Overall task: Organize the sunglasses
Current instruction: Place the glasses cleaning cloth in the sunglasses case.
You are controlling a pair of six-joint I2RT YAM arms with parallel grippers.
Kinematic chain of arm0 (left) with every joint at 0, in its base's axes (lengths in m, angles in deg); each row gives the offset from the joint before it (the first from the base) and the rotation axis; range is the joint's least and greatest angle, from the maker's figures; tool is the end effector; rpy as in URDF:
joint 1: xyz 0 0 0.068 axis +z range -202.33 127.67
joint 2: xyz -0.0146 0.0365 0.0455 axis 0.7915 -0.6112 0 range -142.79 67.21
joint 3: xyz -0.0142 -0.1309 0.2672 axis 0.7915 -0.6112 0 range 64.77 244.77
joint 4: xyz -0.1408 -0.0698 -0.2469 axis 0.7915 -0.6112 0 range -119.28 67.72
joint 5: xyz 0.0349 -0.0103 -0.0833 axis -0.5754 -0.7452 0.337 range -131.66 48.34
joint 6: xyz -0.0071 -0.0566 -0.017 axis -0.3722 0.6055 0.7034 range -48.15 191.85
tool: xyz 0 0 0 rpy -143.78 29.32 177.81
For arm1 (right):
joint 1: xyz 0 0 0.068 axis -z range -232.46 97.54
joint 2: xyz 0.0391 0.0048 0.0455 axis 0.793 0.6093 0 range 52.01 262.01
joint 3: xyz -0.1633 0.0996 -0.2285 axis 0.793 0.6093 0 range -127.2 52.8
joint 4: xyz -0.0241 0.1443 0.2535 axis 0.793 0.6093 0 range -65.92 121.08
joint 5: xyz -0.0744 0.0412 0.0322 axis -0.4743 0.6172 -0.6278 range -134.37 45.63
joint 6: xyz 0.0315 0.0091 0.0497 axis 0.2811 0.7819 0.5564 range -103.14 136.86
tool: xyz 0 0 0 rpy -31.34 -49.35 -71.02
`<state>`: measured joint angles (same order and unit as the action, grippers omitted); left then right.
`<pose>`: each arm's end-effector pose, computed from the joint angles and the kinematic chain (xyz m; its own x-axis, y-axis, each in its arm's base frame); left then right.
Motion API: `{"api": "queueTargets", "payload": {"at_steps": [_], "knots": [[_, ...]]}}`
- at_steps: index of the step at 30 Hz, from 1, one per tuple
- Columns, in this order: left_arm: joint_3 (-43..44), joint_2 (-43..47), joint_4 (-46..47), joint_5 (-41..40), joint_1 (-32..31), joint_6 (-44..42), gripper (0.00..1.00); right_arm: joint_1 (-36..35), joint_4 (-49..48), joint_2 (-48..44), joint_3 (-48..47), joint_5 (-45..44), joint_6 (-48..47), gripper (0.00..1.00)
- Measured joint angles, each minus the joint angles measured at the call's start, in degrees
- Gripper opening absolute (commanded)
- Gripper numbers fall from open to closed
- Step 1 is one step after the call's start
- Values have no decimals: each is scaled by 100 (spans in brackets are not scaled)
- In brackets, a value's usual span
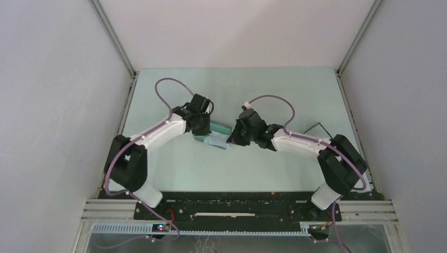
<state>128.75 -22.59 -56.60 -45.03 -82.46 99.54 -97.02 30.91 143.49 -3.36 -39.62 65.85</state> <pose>0.3073 -0.1755 0.2344 -0.8852 -0.0225 -0.4646 0.0729 0.9798 -0.1863 0.2655 0.2666 0.2127 -0.8744 0.1944 -0.4445 -0.1267 0.7930 0.5959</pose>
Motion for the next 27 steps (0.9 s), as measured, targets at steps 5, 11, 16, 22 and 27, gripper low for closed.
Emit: {"api": "queueTargets", "payload": {"at_steps": [5,11,16,22,27], "knots": [[234,-326,-17,-107,229,-219,0,-50,-107,527,-372,-188,-22,0],[400,-627,-98,-166,444,-304,0,-52,-262,970,-629,-243,-17,0],[669,-927,-101,-188,514,-380,0,-48,-341,1213,-750,-291,-15,0],[918,-1355,-98,-195,566,-448,0,-2,-376,1486,-874,-323,0,0],[1045,-1694,-184,-195,573,-483,0,66,-413,1652,-883,-326,9,0]]}}
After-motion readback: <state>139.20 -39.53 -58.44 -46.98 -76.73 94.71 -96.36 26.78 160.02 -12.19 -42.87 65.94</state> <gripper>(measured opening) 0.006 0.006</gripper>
